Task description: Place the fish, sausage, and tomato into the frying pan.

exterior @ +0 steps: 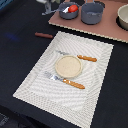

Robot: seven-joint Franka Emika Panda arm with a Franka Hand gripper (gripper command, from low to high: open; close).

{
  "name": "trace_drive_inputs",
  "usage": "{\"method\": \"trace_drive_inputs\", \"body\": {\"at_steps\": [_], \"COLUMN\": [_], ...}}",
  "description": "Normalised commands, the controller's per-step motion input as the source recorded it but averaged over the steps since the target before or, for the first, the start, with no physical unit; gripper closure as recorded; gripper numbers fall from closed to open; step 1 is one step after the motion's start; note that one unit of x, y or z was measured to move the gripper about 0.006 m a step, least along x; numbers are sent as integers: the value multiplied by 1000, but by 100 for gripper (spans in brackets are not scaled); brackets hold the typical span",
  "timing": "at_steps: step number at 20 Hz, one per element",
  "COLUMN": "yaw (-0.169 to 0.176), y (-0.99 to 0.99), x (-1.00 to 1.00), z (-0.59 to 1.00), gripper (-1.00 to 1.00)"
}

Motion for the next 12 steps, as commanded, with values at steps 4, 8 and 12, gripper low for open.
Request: {"method": "trace_drive_inputs", "body": {"at_steps": [4, 8, 12], "yaw": [20, 22, 26], "y": [1, 132, 12], "x": [-309, -351, -347], "z": [-536, -521, -574], "gripper": [-100, -100, -100]}}
